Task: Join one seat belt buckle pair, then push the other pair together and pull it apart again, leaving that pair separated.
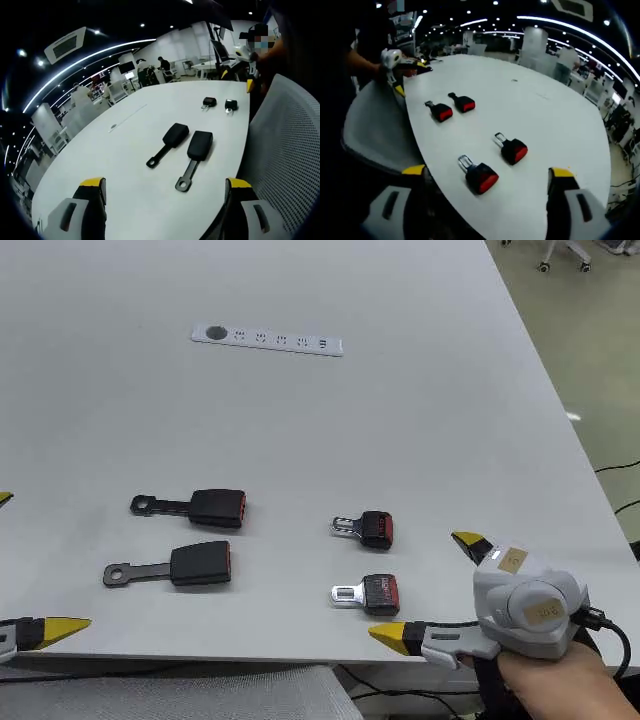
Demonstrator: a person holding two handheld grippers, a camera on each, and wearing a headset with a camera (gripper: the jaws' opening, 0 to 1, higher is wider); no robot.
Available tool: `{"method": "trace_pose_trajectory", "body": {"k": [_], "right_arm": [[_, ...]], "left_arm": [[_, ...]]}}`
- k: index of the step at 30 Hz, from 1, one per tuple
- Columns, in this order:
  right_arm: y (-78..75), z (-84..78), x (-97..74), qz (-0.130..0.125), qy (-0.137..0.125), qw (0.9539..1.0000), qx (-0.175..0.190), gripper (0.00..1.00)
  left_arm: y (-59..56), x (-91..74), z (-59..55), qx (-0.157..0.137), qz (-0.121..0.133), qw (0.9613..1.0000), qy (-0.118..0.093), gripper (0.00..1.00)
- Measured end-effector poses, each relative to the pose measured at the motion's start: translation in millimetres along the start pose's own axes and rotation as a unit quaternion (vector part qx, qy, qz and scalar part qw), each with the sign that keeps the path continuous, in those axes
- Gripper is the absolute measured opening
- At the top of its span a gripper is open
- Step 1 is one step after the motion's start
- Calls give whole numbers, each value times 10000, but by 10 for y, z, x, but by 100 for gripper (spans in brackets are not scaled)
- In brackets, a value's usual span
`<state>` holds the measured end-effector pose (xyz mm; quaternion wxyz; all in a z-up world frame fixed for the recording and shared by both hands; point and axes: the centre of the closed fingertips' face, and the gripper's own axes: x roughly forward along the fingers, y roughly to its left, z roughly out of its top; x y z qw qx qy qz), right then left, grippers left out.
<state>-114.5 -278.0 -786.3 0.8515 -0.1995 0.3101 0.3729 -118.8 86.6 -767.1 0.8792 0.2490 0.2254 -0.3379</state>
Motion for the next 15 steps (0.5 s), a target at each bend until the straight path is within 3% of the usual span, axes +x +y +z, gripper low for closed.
{"method": "trace_pose_trajectory", "body": {"k": [15], "right_arm": [[91,1,-3,120,74,9999,-85,96]], "left_arm": [[5,-3,-3,28,7,10000,-7,100]]}}
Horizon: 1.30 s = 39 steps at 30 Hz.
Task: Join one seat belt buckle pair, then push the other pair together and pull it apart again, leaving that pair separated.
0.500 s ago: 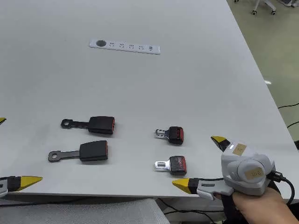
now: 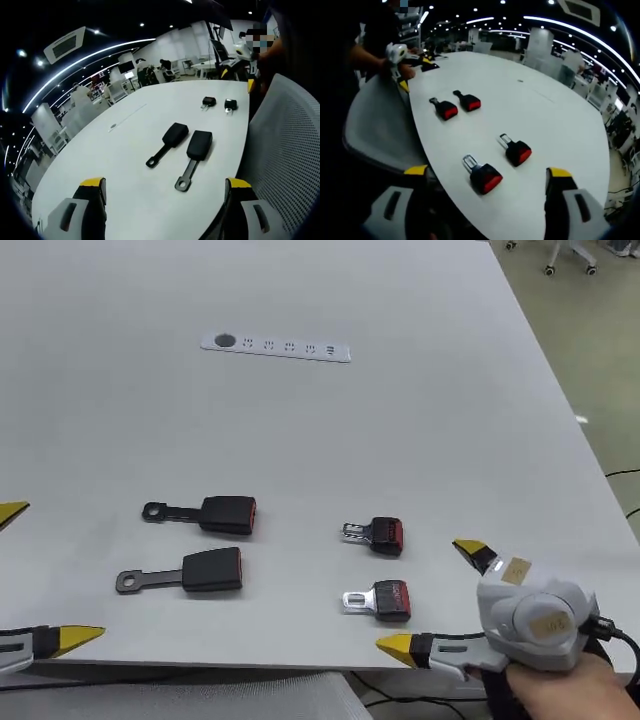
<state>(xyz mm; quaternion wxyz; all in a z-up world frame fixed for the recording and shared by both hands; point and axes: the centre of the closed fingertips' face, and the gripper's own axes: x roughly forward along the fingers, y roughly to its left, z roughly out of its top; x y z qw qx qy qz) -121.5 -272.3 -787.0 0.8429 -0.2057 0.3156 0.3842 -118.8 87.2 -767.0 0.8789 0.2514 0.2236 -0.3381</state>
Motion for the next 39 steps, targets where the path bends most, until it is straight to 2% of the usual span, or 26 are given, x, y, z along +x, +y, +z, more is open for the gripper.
{"method": "trace_pose_trajectory", "body": {"k": [39], "right_arm": [[21,-29,-29,8,4,10000,-62,95]], "left_arm": [[-27,2,-26,44,-30,10000,80,99]]}}
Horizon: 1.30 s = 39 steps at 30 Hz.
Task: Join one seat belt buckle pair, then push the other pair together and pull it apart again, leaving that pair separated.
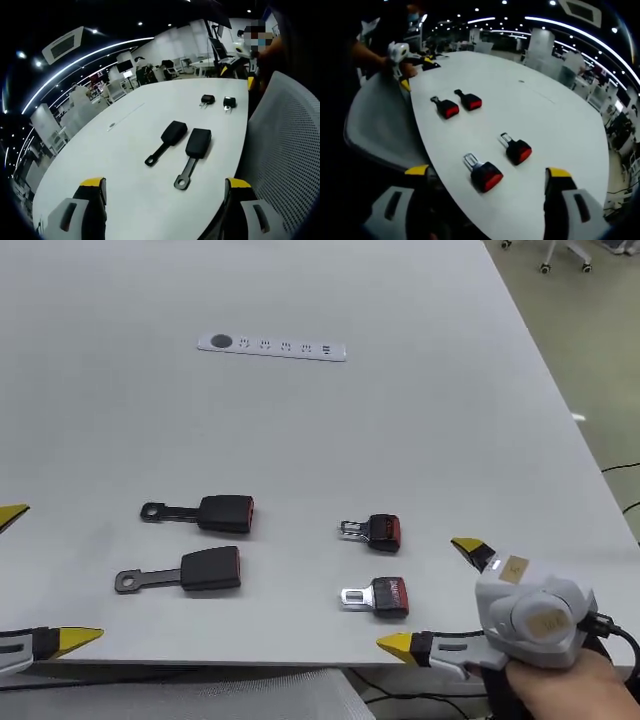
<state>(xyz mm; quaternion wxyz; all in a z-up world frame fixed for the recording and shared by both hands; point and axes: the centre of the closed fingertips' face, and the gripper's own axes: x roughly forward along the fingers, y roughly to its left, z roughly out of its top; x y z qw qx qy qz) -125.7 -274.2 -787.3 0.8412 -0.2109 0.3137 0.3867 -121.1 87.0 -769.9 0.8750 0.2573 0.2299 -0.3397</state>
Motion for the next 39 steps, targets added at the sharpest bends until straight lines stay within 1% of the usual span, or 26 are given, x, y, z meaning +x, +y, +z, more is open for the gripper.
{"method": "trace_pose_trajectory", "body": {"k": [2,6,9,10,11,13,14,16,17,20,21,23,24,25,26,27,29,30,32,34,35,36,37,39], "right_arm": [[9,8,3,16,-21,9999,-118,95],[11,19,4,20,-23,10000,-93,95],[7,23,5,14,-27,10000,-83,95],[-14,24,4,-50,-29,9999,-108,95],[-20,25,4,-68,-28,9999,-117,96],[-8,26,5,-36,-29,9999,-90,96],[-18,26,5,-65,-22,9999,-101,97],[-4,26,6,-24,-20,10000,-85,96],[-12,29,4,-49,-24,9999,-92,96],[-11,32,2,-31,-14,9999,-106,96],[-8,30,1,-5,-1,9999,-128,95],[-24,31,-16,-17,40,9997,-242,95],[-8,38,-25,42,37,9997,-255,94],[-18,43,-38,33,50,9996,-264,93],[-23,51,-49,38,47,9995,-307,91],[-5,61,-62,130,53,9992,-381,88],[-23,60,-76,127,111,9986,-511,81],[-10,72,-76,208,97,9982,-545,80],[-14,73,-76,270,127,9980,-562,77],[-3,67,-70,369,189,9968,-676,76],[-6,67,-66,378,209,9963,-738,75],[7,65,-60,440,242,9953,-823,74],[2,77,-54,434,223,9948,-895,73],[38,80,-37,547,241,9931,-1005,71]], "left_arm": [[0,1,-1,7,0,10000,7,99],[-6,3,-3,7,-18,10000,20,99],[-14,-1,-9,10,-43,10000,57,95],[-1,-8,16,66,-17,10000,1,95],[-1,-7,23,36,-21,10000,-25,95],[-3,7,-14,18,-40,10000,63,98],[-8,9,-17,32,-50,10000,72,98],[-17,10,-8,62,-66,9999,60,99],[-17,10,-9,65,-66,9999,61,99],[-19,11,-6,21,-94,9999,56,100],[-33,3,-24,-7,-147,9998,134,96],[-42,-19,-41,76,-208,9995,238,84],[-49,-15,-32,101,-225,9995,219,84],[-56,-10,-29,114,-240,9994,205,89],[-62,-6,-36,171,-256,9992,240,93],[-64,-9,-40,227,-277,9990,261,93],[-70,-22,-37,171,-356,9987,323,88],[-79,-26,-76,91,-420,9980,460,86],[-61,-21,-104,82,-456,9970,613,86],[-55,-8,-84,136,-555,9959,695,85],[-48,-5,-73,211,-586,9954,732,85],[-54,2,-57,235,-653,9948,747,84],[-81,15,-37,245,-782,9936,773,83],[-98,61,-5,405,-892,9920,798,81]]}}
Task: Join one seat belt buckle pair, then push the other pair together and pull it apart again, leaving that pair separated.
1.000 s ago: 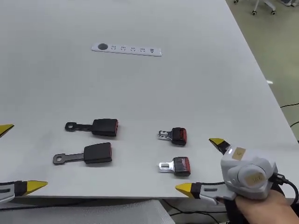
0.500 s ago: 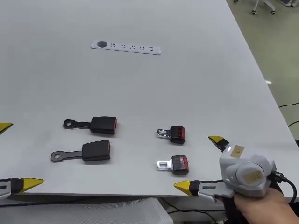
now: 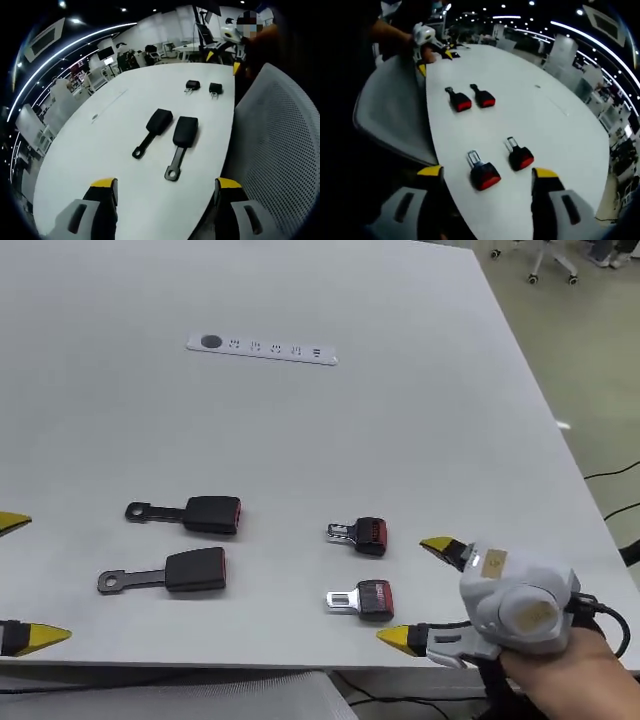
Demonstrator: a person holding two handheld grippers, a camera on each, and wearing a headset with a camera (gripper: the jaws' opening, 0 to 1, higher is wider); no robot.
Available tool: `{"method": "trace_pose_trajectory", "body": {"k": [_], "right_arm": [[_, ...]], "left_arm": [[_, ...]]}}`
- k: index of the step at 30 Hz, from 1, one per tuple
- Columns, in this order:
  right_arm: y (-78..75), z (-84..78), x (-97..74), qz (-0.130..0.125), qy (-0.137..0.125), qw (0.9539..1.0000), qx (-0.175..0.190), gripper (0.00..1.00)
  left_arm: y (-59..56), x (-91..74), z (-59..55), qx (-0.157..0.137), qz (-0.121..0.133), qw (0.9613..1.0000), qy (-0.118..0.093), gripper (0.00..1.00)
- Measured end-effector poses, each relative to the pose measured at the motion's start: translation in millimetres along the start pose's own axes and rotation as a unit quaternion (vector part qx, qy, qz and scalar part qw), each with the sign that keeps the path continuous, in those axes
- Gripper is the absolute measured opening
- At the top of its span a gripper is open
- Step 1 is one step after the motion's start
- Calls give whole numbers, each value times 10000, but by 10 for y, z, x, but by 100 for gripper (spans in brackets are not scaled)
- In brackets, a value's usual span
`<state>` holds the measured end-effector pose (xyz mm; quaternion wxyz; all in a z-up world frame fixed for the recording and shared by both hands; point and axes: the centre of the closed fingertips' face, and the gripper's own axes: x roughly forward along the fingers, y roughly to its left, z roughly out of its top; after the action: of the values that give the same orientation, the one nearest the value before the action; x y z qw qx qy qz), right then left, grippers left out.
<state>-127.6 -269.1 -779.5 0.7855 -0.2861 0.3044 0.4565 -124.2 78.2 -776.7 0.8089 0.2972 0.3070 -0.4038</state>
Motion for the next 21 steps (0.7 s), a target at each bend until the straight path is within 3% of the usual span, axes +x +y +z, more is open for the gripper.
{"method": "trace_pose_trajectory", "body": {"k": [2,8,11,16,18,21], "right_arm": [[17,22,26,61,-18,9999,-134,69],[95,24,115,366,32,9978,-543,62],[108,-7,169,477,100,9965,-680,57],[116,-99,271,712,254,9934,-860,43],[93,-134,319,778,304,9923,-919,41],[66,-200,384,900,434,9907,-927,39]], "left_arm": [[-51,71,10,48,-201,9997,92,80],[-178,301,161,113,-515,9986,50,75],[-225,465,248,-73,-650,9979,37,71],[-263,684,352,314,-837,9960,61,64],[-289,781,361,332,-932,9950,145,58],[-340,890,377,299,-1128,9929,246,58]]}}
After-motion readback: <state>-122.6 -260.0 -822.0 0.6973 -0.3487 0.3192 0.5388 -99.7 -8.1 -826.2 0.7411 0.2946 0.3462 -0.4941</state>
